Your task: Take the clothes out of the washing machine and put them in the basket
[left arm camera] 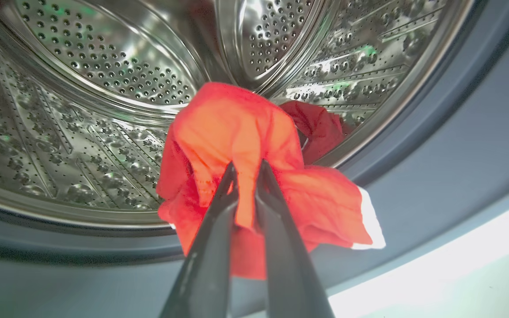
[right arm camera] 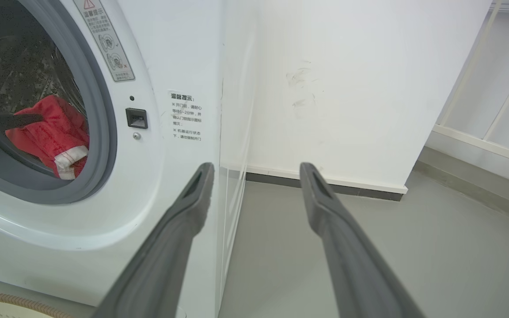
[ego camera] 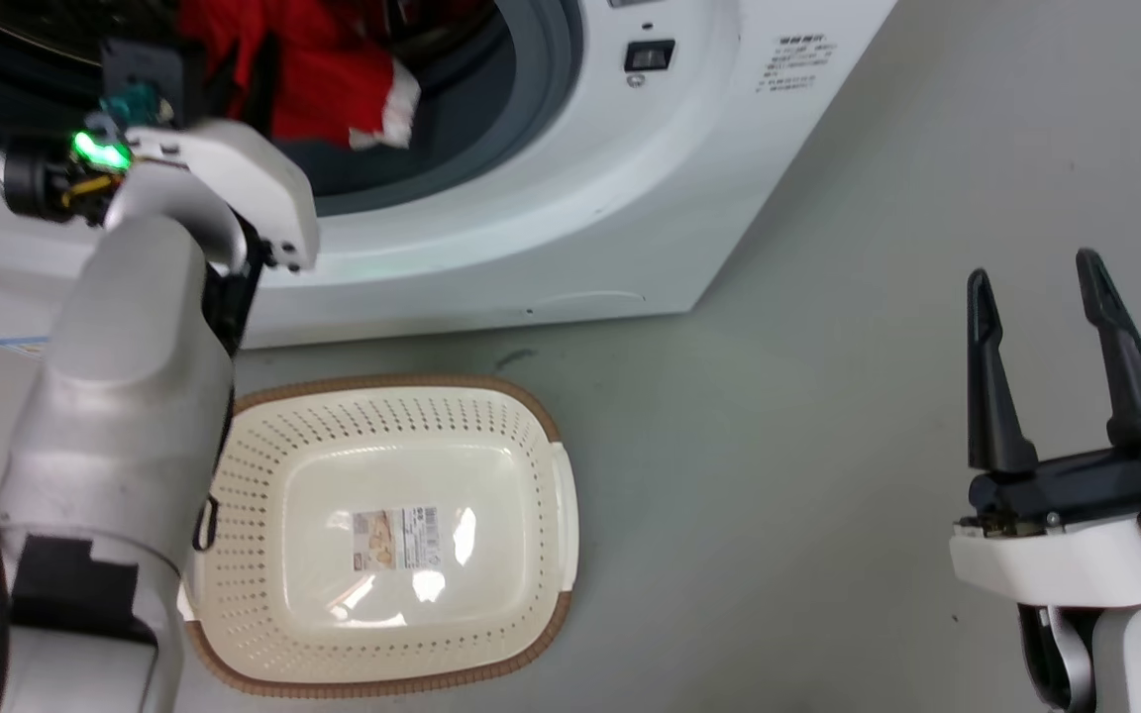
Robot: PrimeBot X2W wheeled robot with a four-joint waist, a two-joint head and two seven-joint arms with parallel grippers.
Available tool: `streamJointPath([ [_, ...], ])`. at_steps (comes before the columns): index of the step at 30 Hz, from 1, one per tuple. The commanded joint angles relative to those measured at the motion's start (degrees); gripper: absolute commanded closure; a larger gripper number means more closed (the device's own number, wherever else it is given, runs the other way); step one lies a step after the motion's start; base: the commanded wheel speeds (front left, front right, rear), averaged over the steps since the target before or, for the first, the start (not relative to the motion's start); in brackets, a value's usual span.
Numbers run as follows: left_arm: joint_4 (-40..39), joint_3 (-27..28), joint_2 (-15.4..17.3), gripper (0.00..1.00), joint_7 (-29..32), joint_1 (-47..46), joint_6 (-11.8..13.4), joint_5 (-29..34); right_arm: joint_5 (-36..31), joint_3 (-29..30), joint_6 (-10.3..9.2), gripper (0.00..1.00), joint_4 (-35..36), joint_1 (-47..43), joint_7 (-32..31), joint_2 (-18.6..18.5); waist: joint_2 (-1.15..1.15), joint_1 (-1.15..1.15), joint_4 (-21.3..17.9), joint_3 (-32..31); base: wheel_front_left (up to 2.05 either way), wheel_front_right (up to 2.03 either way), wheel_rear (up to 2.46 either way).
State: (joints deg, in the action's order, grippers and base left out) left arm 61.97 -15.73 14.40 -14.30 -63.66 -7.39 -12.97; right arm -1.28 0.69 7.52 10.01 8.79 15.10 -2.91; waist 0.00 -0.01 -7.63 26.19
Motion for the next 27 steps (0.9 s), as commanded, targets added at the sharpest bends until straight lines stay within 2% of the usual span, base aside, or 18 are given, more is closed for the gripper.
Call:
streamJointPath([
  [1,-1.7,-0.3,-0.1,1.00,-0.6,2.6,0.0,-0.6,-0.3,0.0,-0.06,0.00,-0.3,-1.3,0.1,0.1,0.00,0.01,1.9,-3.4,0.00,0.00,0.00],
  [5,-7.5,-0.7,-0.8,1.00,-1.0,9.0,0.0,-2.0,-0.7,0.1,-0.06,0.00,-0.7,-3.5,0.1,0.1,0.00,0.01,3.5,-7.1,0.00,0.00,0.00],
  [14,-26.0,-0.1,-1.0,1.00,-1.0,23.5,1.1,-2.3,-1.6,0.0,-0.06,0.00,-1.5,-7.9,0.1,0.1,0.00,0.01,5.8,-14.3,0.00,0.00,0.00],
  [20,-38.1,-0.6,0.3,1.00,-0.3,31.4,2.7,-2.0,-1.7,-0.4,-0.06,0.00,-1.8,-10.3,0.1,0.1,0.00,0.01,6.4,-17.5,0.00,0.00,0.00],
  [21,-44.6,-0.6,0.9,1.00,1.0,35.0,3.6,-2.4,-1.6,-0.6,-0.06,0.00,-1.8,-11.4,0.1,0.1,0.00,0.01,6.6,-18.7,0.00,0.00,0.00],
  [27,-57.5,-0.8,2.9,1.00,4.6,41.4,5.5,-2.2,-1.5,-0.5,-0.06,0.00,-2.1,-13.1,0.1,0.1,0.00,0.01,7.0,-20.9,0.00,0.00,0.00],
])
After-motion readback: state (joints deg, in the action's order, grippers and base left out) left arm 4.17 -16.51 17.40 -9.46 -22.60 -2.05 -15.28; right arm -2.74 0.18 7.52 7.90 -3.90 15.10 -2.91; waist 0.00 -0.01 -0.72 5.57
